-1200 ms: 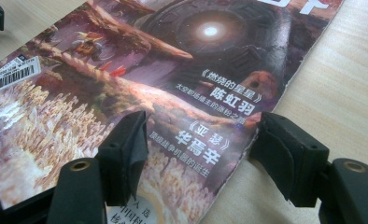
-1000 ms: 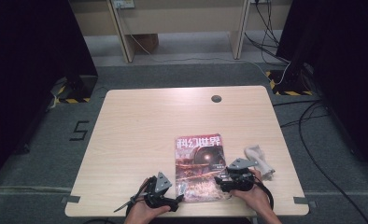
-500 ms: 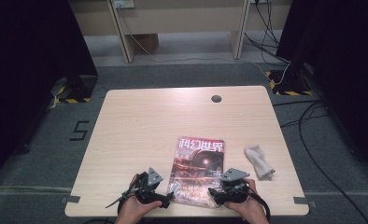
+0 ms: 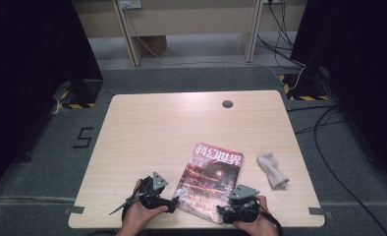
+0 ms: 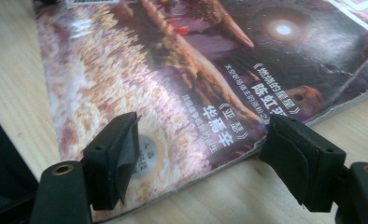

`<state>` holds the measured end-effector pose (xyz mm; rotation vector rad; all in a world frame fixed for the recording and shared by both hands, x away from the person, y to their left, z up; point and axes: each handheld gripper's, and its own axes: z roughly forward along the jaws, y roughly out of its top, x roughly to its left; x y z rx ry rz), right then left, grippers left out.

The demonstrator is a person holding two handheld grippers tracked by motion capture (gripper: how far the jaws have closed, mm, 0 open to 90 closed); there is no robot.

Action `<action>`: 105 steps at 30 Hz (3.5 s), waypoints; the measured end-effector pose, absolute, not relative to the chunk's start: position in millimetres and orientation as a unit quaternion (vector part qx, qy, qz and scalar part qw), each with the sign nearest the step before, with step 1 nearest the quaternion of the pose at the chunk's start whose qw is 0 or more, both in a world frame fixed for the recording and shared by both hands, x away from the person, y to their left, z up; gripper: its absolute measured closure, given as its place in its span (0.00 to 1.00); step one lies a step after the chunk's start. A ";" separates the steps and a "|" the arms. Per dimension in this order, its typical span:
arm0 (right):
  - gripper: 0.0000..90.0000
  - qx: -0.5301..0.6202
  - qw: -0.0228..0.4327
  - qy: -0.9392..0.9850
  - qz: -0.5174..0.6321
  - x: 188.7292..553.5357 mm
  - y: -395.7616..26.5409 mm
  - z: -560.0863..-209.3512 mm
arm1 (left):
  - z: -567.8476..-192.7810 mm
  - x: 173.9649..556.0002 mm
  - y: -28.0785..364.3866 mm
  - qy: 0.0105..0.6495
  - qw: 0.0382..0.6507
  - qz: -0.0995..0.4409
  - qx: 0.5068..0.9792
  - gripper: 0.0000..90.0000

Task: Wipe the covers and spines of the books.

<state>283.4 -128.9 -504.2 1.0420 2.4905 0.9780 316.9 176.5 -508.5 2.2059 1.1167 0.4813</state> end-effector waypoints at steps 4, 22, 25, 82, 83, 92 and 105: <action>0.29 0.351 0.128 0.865 0.334 279.3 -127.3 -503.2 | -508.2 322.8 178.3 0.429 0.303 0.192 0.829 0.00; 0.36 0.376 0.185 0.830 0.368 340.6 -163.3 -483.2 | -500.5 286.9 161.5 0.401 0.359 0.145 0.830 0.19; 0.36 0.388 0.189 0.820 0.377 361.2 -163.1 -482.5 | -502.7 281.5 150.8 0.395 0.365 0.136 0.832 0.20; 0.32 0.419 0.160 0.840 0.307 382.3 -170.8 -498.7 | -505.5 318.4 164.5 0.407 0.307 0.212 0.834 0.12; 0.32 0.420 0.160 0.838 0.308 378.0 -172.4 -499.0 | -505.0 320.4 164.6 0.405 0.303 0.217 0.835 0.12; 0.31 0.425 0.149 0.840 0.303 342.7 -179.9 -498.2 | -504.4 336.3 164.3 0.417 0.288 0.252 0.824 0.12; 0.30 0.415 0.151 0.840 0.315 319.2 -183.3 -500.8 | -499.5 328.3 154.0 0.410 0.313 0.222 0.827 0.21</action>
